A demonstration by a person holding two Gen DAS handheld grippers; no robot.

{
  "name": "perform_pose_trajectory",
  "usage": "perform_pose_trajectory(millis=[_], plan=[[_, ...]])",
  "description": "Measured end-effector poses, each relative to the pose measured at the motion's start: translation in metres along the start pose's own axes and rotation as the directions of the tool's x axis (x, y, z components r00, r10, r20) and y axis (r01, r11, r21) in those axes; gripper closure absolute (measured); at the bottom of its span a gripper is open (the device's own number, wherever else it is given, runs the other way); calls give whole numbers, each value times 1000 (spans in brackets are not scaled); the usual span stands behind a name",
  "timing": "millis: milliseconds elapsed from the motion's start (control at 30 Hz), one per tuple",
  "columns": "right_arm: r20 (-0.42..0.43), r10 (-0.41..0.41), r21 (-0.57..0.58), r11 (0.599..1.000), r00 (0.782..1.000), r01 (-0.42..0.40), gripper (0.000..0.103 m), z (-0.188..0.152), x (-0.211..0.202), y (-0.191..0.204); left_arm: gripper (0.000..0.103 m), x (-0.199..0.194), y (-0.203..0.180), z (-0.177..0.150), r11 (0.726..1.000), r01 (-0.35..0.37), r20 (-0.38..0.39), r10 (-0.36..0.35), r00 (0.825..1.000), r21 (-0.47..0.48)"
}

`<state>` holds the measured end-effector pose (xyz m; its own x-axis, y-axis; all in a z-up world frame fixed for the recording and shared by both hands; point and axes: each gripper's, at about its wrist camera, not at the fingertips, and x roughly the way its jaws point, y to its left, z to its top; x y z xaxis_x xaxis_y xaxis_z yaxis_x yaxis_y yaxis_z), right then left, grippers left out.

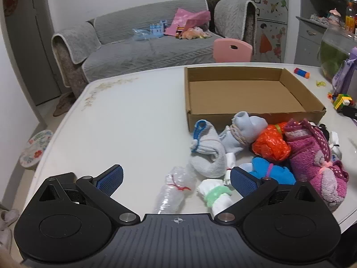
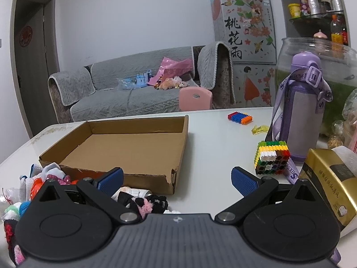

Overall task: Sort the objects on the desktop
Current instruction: 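Move both tools over the pile of rolled socks beside the box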

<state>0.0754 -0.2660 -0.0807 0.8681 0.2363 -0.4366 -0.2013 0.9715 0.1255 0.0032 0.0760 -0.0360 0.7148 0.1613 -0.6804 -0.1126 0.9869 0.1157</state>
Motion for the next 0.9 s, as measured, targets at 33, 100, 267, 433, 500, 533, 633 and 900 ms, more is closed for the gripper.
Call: perform_pose_trajectory(millis=[33, 100, 267, 433, 500, 533, 633, 900], plan=[[-2, 0, -1, 1000, 1000, 0, 0, 0, 0, 0, 0, 1, 0, 0, 1000, 2, 2, -2, 1000, -2], [-2, -1, -7, 1000, 1000, 1, 0, 0, 0, 1, 0, 3, 0, 0, 1000, 7, 1, -7, 1000, -9], [-4, -1, -10, 1000, 1000, 1, 0, 0, 0, 2, 0, 0, 3, 3, 999, 27, 14, -27, 1000, -27], [-7, 0, -16, 1000, 1000, 0, 0, 0, 0, 3, 0, -4, -1, 7, 999, 36, 31, -35, 999, -24], [-8, 0, -21, 1000, 1000, 0, 0, 0, 0, 4, 0, -5, -4, 8, 999, 35, 37, -34, 999, -15], [-8, -1, -21, 1000, 1000, 1, 0, 0, 0, 4, 0, -5, -5, 7, 999, 36, 39, -35, 999, -13], [-8, -1, -18, 1000, 1000, 1, 0, 0, 0, 4, 0, -3, -6, 5, 1000, 31, 39, -31, 999, -2], [-13, 1, -19, 1000, 1000, -1, 0, 0, 0, 4, 1, 18, 14, -10, 1000, -1, -25, 1, 1000, -16]])
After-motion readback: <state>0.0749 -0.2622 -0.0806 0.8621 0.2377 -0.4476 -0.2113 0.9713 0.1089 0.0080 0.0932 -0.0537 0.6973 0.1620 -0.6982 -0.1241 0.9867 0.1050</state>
